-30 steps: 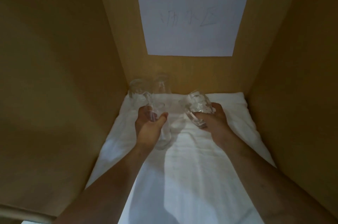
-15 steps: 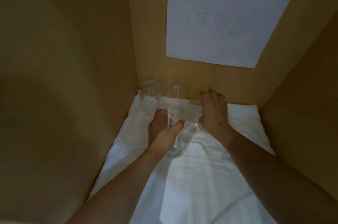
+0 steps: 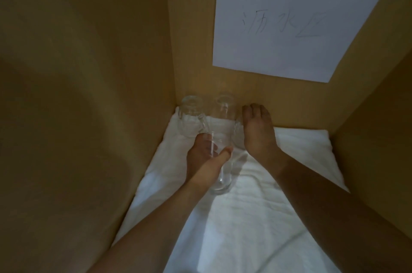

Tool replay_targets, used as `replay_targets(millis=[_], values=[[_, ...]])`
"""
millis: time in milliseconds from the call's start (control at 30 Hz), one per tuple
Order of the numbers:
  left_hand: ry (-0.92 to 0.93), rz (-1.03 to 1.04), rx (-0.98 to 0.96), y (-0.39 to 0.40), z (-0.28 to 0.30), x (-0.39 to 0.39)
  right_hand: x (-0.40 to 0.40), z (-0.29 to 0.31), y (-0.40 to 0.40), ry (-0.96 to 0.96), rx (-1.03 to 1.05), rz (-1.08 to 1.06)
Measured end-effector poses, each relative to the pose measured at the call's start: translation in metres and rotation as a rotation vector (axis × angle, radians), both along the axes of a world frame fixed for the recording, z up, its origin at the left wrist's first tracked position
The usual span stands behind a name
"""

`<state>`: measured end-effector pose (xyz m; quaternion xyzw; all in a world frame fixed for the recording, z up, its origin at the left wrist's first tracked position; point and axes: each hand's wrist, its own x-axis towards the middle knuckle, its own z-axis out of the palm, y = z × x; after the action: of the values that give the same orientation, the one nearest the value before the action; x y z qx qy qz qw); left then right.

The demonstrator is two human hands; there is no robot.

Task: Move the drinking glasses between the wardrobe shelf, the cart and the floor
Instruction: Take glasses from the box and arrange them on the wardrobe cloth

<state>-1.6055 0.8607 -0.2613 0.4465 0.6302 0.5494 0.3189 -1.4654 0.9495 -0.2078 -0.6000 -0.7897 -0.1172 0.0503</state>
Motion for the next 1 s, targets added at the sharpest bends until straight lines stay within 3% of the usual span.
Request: replay_targets(millis=[167, 233, 300, 433, 533, 667, 733, 800, 1000], values=[[0.008, -0.004, -0.014, 0.000, 0.003, 0.000, 0.008, 0.004, 0.003, -0.043, -0.094, 0.071], [0.011, 0.006, -0.014, 0.000, 0.005, 0.001, 0.016, 0.006, -0.003, 0.064, -0.168, 0.072], [0.020, 0.019, -0.009, -0.002, 0.004, 0.002, 0.023, 0.000, -0.018, 0.265, -0.133, 0.048], [0.061, 0.033, -0.014, -0.003, 0.006, 0.006, 0.029, -0.031, -0.062, 0.825, 0.125, -0.065], [0.126, 0.046, -0.038, -0.002, 0.011, 0.008, 0.027, -0.046, -0.089, 1.166, -0.039, -0.160], [0.211, -0.053, -0.044, -0.005, 0.021, 0.018, 0.031, -0.055, -0.116, 1.263, -0.195, -0.045], [0.153, -0.070, -0.012, -0.005, 0.030, 0.030, 0.034, -0.051, -0.124, 1.456, -0.426, -0.018], [0.065, -0.075, 0.017, -0.003, 0.041, 0.044, 0.038, -0.047, -0.126, 1.523, -0.556, -0.058], [-0.015, -0.245, 0.028, 0.005, 0.069, 0.078, 0.066, -0.039, -0.121, 1.556, -0.372, -0.189]])
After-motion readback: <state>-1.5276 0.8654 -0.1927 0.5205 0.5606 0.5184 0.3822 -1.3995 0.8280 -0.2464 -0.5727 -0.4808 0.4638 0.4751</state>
